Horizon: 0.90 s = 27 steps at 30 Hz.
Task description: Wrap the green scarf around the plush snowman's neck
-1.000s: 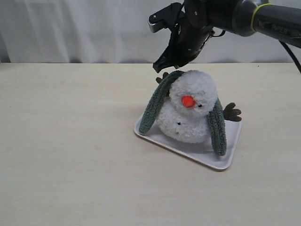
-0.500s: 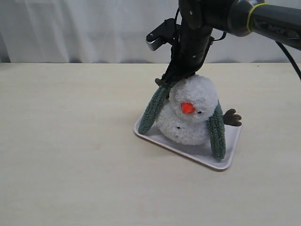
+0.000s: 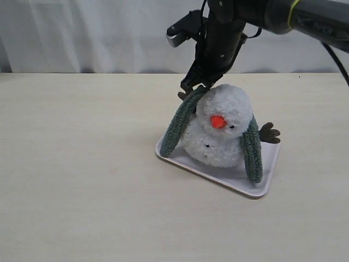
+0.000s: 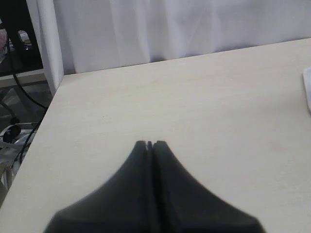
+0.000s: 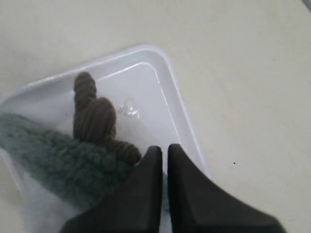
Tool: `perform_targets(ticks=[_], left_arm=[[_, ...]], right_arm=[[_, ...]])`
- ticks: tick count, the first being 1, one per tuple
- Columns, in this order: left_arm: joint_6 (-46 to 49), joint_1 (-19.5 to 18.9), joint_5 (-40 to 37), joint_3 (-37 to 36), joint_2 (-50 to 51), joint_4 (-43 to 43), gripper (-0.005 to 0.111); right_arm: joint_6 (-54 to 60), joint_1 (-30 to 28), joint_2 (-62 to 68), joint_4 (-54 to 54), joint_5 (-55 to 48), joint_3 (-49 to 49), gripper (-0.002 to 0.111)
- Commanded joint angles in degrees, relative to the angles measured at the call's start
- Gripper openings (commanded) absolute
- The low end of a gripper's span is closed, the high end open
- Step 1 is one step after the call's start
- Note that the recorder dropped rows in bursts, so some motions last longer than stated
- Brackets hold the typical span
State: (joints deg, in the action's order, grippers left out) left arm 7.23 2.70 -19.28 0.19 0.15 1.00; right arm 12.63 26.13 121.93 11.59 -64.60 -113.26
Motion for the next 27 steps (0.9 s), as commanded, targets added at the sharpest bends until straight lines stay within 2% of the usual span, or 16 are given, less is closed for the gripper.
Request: perform_targets(ticks=[1,13,27], left_arm=[[0.0,-0.1,0.8,-0.2,-0.2,-0.2,0.0],[0.0,-0.1,0.8,-0.2,-0.2,-0.2,0.0],[0.0,-0.1,0.8,-0.2,-0.2,-0.2,0.0]], right_arm=[[1.1,0.0,-2.3,-7.6,-0.4,-1.3,0.004],[0.2,0.0,1.8,-7.5,-5.4,-1.3,0.004],[2.4,0.0,6.6,-7.6,-5.4,-1.3,0.004]])
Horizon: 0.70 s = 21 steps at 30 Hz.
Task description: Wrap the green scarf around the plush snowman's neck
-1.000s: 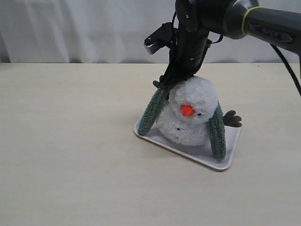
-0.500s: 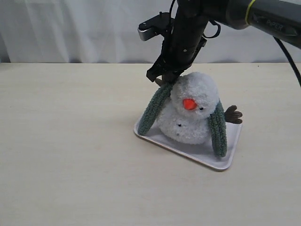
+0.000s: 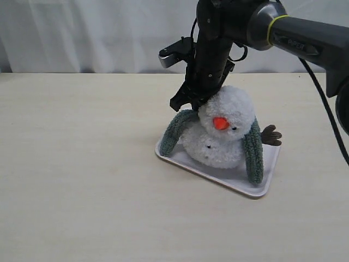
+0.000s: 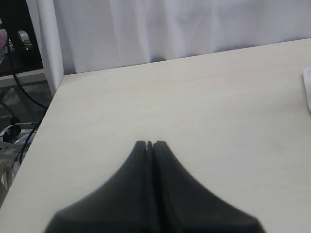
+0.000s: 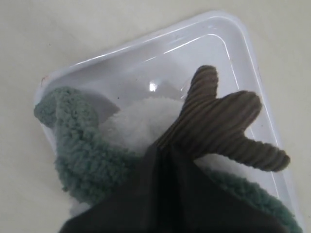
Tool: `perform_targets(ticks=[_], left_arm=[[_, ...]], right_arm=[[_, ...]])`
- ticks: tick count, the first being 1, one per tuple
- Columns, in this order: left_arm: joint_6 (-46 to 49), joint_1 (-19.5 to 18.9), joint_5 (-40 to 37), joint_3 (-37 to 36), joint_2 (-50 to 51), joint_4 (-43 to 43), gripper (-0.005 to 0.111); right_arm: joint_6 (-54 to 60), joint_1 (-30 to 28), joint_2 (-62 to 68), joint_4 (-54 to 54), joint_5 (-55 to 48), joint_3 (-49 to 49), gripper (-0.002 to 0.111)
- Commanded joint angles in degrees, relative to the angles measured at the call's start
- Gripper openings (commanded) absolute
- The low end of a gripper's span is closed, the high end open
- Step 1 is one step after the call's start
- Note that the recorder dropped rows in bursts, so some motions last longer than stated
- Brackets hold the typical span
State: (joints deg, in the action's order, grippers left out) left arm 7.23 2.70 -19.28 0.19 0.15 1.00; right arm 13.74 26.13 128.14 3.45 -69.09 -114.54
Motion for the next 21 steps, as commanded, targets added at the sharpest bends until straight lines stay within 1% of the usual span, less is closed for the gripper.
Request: perform_targets(ticks=[1,5,11,17,19,21], left_arm=[[0.0,-0.1,0.8,-0.2,-0.2,-0.2,0.0],[0.0,-0.1,0.8,-0.2,-0.2,-0.2,0.0],[0.0,-0.1,0.8,-0.2,-0.2,-0.2,0.0],[0.0,-0.1,0.8,-0.2,-0.2,-0.2,0.0],[0.0,-0.1,0.8,-0.2,-0.2,-0.2,0.0],[0.0,-0.1,0.8,-0.2,-0.2,-0.2,0.0]], right_arm=[[1.9,0.0,0.1,0.5,-0.9,0.0,0.004],[3.5,0.0,-1.7,0.4,-0.9,0.0,0.004],[3.6,0.0,-6.2,-1.4,2.0,0.0,0.005],[2.7,0.0,-9.3,-3.0,1.6,0.0,0.024],[-0.9,0.0,-9.3,-2.4,1.7,0.0,0.029],[-7.3,-0.1,-8.7,-1.0,1.7,0.0,0.035]])
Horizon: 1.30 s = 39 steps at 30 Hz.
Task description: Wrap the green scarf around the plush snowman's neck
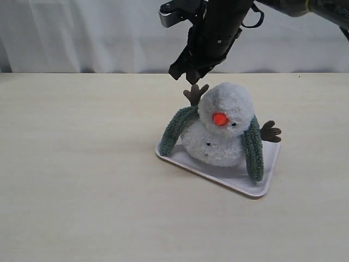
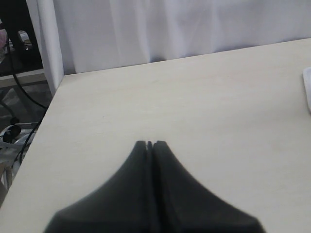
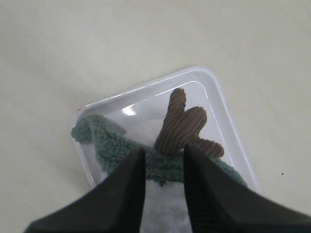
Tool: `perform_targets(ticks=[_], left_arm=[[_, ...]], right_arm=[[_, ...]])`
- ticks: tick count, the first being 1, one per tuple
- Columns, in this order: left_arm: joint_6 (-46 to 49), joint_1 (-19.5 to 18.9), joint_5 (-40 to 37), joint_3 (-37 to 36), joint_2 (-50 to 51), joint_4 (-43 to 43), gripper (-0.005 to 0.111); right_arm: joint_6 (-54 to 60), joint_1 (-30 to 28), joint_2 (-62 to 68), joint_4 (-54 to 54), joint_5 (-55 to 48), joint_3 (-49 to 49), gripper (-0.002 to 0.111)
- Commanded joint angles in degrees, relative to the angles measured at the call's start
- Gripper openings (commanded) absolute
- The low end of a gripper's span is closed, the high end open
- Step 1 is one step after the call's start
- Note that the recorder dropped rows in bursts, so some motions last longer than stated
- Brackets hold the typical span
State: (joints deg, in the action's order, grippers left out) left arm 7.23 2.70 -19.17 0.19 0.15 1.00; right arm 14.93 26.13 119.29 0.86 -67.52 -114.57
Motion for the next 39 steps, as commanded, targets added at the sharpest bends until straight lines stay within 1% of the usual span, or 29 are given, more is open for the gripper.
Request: perform_targets(ticks=[1,4,6,9,12,14,19,21,27,29,34,36,39], left_arm=[[0.0,-0.1,0.7,-0.2,-0.2,-0.2,0.0],[0.0,-0.1,0.7,-0.2,-0.2,-0.2,0.0],[0.0,-0.1,0.7,-0.2,-0.2,-0.2,0.0],[0.0,-0.1,0.7,-0.2,-0.2,-0.2,0.0],[0.0,-0.1,0.7,-0.2,-0.2,-0.2,0.0],[0.0,-0.1,0.7,-0.2,-0.2,-0.2,0.0],[0.0,-0.1,0.7,-0.2,-0.2,-0.2,0.0],[0.0,-0.1,0.5,-0.2,-0.2,-0.2,0.0],[0.0,-0.1,0.7,-0.2,-0.2,-0.2,0.0],[0.0,-0.1,0.7,-0.2,-0.2,-0.2,0.0],[0.0,-0.1,0.7,-0.2,-0.2,-0.2,0.0],[0.0,-0.1,0.7,-0.2,-0.2,-0.2,0.0],[0.0,-0.1,0.7,-0.2,-0.2,-0.2,0.0]], right_arm=[[-12.2,-0.1,0.7,3.3,0.2,0.0,0.039],[-18.7,-0.1,2.5,8.2,0.2,0.0,0.052],[-19.6,-0.1,3.5,8.6,0.3,0.0,0.058],[-19.2,-0.1,5.0,6.1,1.4,0.0,0.06],[-14.9,-0.1,6.6,1.8,2.2,0.0,0.059],[-11.7,-0.1,7.1,-0.5,2.9,0.0,0.057],[-7.6,0.0,7.0,-1.5,3.5,0.0,0.032],[-7.0,0.0,6.8,-1.3,3.5,0.0,0.025],[-1.1,0.0,5.2,-4.0,2.3,0.0,0.024],[-0.7,0.0,4.2,-4.0,2.5,0.0,0.028],[-0.7,0.0,1.4,-4.0,2.4,0.0,0.047],[-0.8,0.0,0.4,-4.0,1.7,0.0,0.049],[1.0,0.6,-0.8,-4.5,-0.6,0.0,0.049]])
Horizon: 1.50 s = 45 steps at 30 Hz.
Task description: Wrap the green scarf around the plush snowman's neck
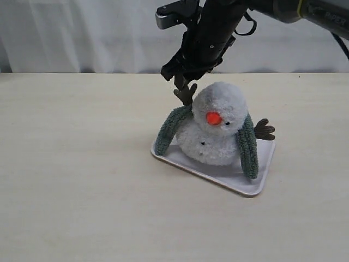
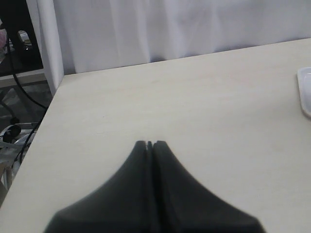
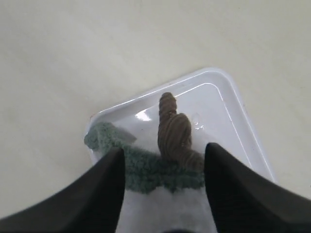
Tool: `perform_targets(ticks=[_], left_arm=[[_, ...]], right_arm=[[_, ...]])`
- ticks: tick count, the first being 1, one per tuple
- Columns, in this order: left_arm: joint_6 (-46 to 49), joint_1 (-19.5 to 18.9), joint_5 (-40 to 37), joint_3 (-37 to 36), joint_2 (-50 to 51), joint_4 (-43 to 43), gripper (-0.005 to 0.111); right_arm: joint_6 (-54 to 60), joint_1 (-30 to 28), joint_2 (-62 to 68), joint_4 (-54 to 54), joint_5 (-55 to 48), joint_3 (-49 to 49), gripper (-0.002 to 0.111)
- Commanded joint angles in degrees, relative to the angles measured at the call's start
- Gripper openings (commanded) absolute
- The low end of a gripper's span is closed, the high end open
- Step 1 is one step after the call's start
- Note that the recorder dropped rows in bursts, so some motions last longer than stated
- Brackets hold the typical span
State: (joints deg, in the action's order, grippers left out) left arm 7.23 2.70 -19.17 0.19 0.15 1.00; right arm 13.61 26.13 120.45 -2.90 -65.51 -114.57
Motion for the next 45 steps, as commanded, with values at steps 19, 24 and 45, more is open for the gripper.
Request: perform_targets(ticks=[19,24,45], left_arm=[[0.0,-0.1,0.7,-0.2,-0.2,-0.2,0.0],[0.0,-0.1,0.7,-0.2,-0.2,-0.2,0.0],[0.0,-0.1,0.5,-0.2,-0.2,-0.2,0.0]], right_arm=[[29.1,21.4,2.0,35.1,3.9,13.3,0.057],[24.8,21.4,5.8,44.4,4.1,14.8,0.061],[19.6,21.7,4.7,51.6,-0.6,14.8,0.004]])
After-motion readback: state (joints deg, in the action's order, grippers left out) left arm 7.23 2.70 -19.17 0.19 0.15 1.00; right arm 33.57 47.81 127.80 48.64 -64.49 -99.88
